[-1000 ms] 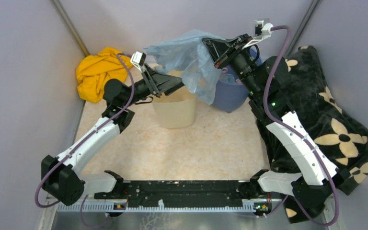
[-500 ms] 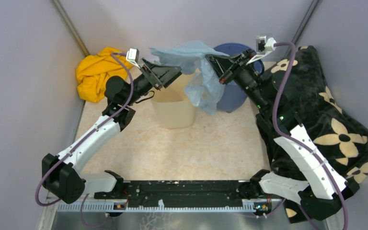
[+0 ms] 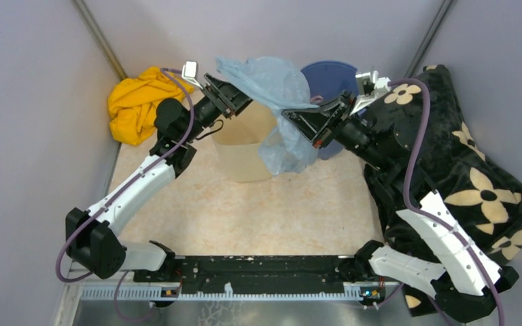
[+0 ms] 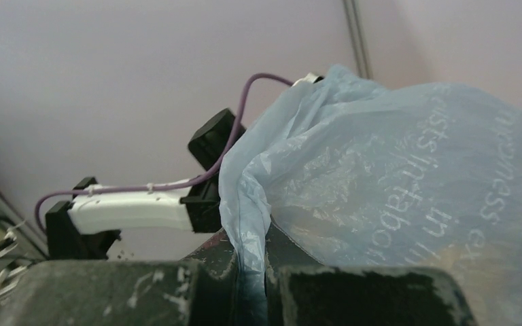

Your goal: Put the trash bags into the trash bin

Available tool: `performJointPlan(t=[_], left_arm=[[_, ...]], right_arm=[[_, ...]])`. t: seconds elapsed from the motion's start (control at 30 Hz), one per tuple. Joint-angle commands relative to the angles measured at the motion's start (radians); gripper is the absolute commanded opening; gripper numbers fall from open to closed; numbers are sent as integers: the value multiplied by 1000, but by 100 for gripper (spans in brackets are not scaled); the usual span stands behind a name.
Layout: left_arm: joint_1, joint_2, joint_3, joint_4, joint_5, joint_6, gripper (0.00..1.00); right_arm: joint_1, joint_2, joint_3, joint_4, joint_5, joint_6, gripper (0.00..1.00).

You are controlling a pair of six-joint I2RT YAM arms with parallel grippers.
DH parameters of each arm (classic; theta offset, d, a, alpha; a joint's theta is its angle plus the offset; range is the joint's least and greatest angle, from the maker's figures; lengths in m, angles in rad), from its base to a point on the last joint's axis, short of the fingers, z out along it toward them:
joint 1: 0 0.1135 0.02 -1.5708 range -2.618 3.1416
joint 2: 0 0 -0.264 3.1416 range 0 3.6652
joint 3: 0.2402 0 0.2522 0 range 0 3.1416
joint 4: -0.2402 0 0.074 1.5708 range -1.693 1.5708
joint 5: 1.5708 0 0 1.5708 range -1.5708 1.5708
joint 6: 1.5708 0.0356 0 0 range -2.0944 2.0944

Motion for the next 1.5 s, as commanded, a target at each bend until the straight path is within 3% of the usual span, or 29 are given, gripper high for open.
performJointPlan(t=[0.0, 0.1, 0.2, 0.3, 0.5, 0.77, 1.0, 1.47], left_arm=[[0, 37, 58, 0, -10, 13, 83], [0, 38, 62, -16, -28, 30, 77], [1, 36, 64, -29, -49, 48, 63], [2, 35, 75, -44, -61, 57, 45], [6, 27, 85, -52, -32, 66, 0], [87, -148, 37, -190, 47, 164, 0], [219, -252, 43, -273, 201, 171, 0], [265, -333, 64, -355, 372, 203, 0]], right_arm=[[62, 10, -9, 15, -80, 6, 0], [113, 15, -2, -3, -70, -15, 0], [145, 13, 4, -18, -70, -23, 0], [170, 10, 11, -34, -68, -33, 0], [177, -20, 20, -112, 30, -68, 0], [177, -70, 116, -296, 468, -173, 0], [177, -64, 191, -397, 680, -241, 0], [177, -57, 265, -455, 1061, -366, 0]])
